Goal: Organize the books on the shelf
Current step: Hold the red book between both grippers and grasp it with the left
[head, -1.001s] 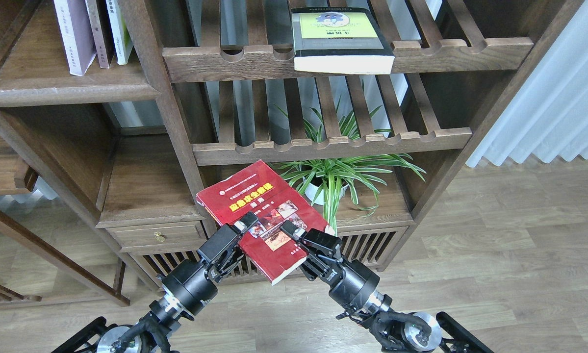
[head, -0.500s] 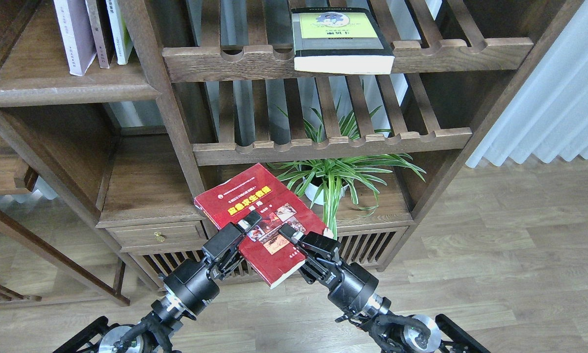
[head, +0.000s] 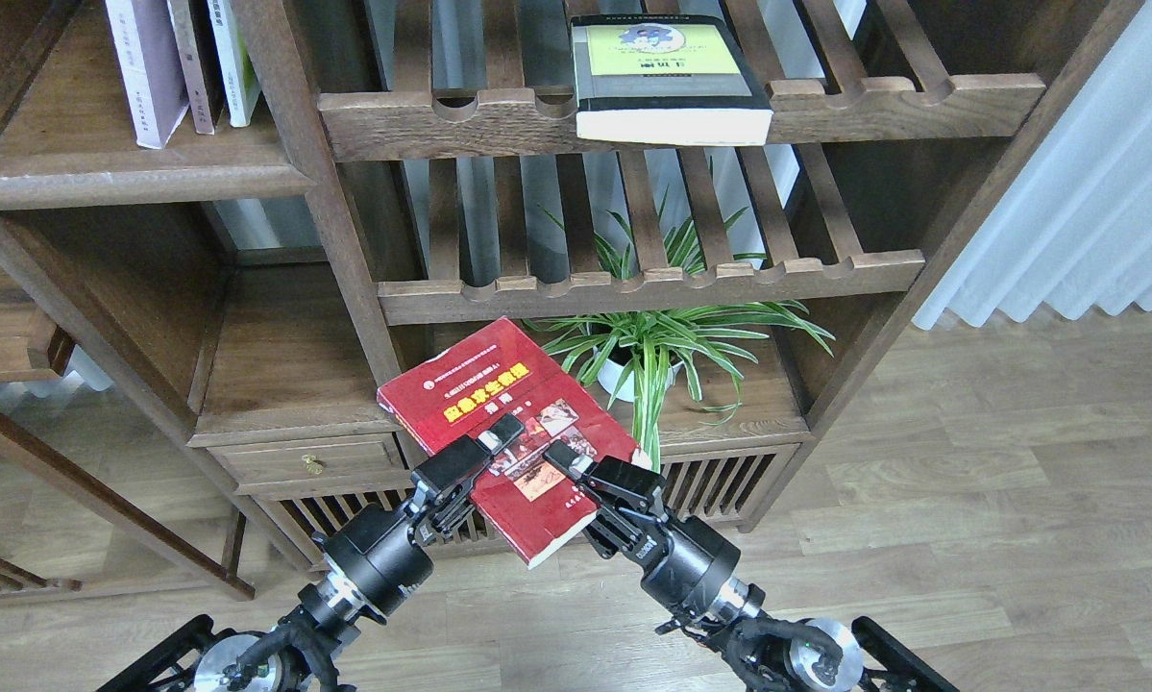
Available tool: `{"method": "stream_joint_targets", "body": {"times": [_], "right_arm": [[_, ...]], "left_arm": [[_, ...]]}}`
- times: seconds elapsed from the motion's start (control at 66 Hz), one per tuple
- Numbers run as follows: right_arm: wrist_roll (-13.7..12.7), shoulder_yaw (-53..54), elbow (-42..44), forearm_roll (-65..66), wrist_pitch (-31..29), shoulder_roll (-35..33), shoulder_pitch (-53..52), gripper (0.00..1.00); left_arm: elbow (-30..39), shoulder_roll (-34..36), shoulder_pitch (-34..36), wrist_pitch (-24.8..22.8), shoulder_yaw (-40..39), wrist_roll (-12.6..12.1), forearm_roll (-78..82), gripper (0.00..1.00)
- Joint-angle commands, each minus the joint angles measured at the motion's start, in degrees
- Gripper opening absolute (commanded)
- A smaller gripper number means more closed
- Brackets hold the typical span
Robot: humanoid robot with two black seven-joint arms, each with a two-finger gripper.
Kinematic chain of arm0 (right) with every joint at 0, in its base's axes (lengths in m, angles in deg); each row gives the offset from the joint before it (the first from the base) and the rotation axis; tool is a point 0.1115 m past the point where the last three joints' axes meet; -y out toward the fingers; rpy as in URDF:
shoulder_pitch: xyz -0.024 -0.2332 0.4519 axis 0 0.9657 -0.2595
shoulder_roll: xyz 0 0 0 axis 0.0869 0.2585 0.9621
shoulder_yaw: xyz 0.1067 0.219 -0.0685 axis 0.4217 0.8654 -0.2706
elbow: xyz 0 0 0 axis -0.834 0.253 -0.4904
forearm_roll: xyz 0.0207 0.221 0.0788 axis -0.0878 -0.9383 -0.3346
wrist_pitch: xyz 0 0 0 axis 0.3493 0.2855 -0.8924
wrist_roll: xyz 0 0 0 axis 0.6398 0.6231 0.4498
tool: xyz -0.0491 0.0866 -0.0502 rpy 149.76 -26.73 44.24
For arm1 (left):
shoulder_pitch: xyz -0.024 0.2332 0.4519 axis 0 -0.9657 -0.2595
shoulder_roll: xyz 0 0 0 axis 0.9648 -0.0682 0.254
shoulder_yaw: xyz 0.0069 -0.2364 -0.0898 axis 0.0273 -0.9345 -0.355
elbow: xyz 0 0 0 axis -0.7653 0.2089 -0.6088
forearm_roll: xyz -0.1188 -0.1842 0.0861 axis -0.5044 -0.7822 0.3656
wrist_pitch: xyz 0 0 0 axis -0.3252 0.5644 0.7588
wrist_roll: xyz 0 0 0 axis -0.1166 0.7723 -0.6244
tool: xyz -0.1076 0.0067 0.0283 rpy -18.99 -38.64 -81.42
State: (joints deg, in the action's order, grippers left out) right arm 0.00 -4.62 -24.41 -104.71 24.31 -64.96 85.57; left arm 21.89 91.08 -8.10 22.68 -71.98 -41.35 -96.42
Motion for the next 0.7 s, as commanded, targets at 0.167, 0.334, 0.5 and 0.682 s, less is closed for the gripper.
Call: {"method": "stream_joint_targets", "body": {"times": [0.167, 0.334, 0.5, 0.682], "right_arm": [[0.0, 0.0, 0.0, 0.0, 0.0, 0.0, 0.1, 0.08], [0.0, 0.1, 0.0, 0.1, 0.0, 0.0, 0.0, 0.17], [0.0, 0.6, 0.0, 0.7, 0.0, 0.0, 0.0, 0.49], [0.0, 1.2, 0.0, 2.1, 0.0, 0.0, 0.1, 0.73]], "left_arm": [[0.0, 0.1, 0.1, 0.0, 0.8, 0.0, 0.0, 0.08], [0.0, 0.2, 0.1, 0.0, 0.8, 0.0, 0.0, 0.08], [0.3, 0.7, -0.6, 0.0, 0.8, 0.0, 0.0, 0.08], [0.4, 0.9, -0.6, 0.0, 0.8, 0.0, 0.0, 0.08]]}}
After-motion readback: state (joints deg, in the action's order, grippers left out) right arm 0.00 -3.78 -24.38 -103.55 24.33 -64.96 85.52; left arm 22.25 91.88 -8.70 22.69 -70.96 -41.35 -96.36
